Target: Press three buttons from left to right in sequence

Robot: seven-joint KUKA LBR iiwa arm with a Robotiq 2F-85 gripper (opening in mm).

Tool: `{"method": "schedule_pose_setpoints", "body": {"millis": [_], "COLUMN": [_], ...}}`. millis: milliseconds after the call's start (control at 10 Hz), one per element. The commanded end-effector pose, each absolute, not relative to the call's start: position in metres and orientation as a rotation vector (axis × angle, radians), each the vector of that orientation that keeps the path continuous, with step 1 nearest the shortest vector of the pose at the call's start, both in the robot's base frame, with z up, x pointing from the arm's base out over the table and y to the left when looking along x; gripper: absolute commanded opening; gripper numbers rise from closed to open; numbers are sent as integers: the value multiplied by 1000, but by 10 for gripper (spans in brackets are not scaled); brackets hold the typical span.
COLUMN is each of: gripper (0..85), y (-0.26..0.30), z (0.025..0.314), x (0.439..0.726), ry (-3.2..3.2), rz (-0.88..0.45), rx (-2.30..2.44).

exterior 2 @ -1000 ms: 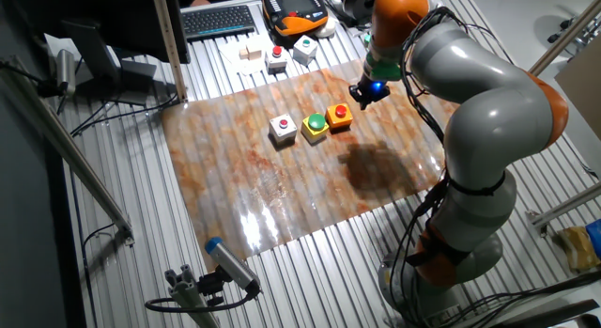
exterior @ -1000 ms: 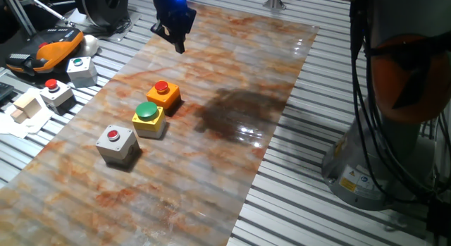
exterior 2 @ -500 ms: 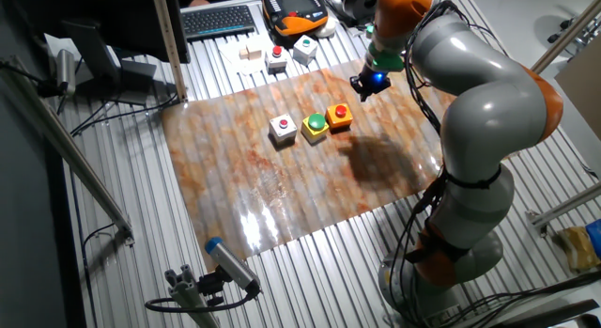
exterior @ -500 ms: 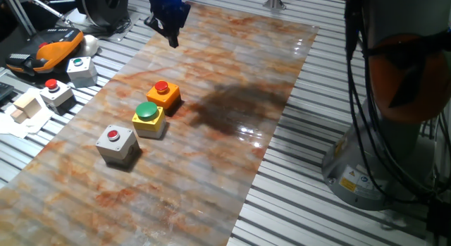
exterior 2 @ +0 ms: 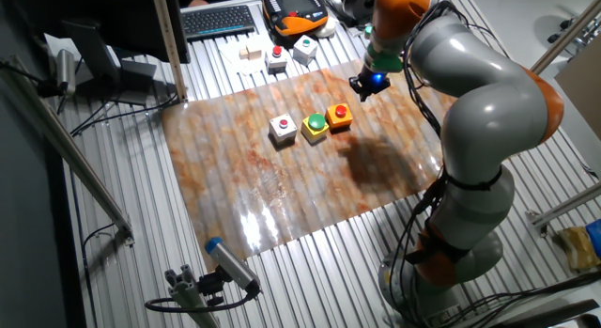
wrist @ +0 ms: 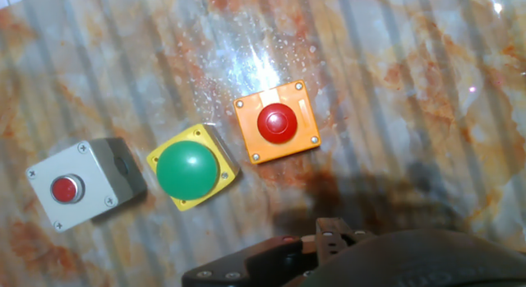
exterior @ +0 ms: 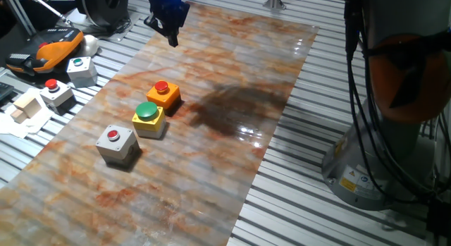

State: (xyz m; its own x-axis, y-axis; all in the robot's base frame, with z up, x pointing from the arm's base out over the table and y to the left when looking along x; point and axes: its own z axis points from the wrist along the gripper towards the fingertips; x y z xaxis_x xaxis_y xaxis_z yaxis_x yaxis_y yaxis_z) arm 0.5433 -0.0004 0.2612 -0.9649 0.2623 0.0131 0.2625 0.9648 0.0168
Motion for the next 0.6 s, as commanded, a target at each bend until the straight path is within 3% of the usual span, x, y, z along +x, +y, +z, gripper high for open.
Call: {"method": "schedule_pose_setpoints", "body": {"millis": [0,300,500], "gripper": [0,0,0], "y": [0,0,0], "z": [261,261,261], "x": [543,543,543], "ry": [-3117,-3247,-3275], "rz": [-25,37,-27], "rx": [-417,-333,-293]}}
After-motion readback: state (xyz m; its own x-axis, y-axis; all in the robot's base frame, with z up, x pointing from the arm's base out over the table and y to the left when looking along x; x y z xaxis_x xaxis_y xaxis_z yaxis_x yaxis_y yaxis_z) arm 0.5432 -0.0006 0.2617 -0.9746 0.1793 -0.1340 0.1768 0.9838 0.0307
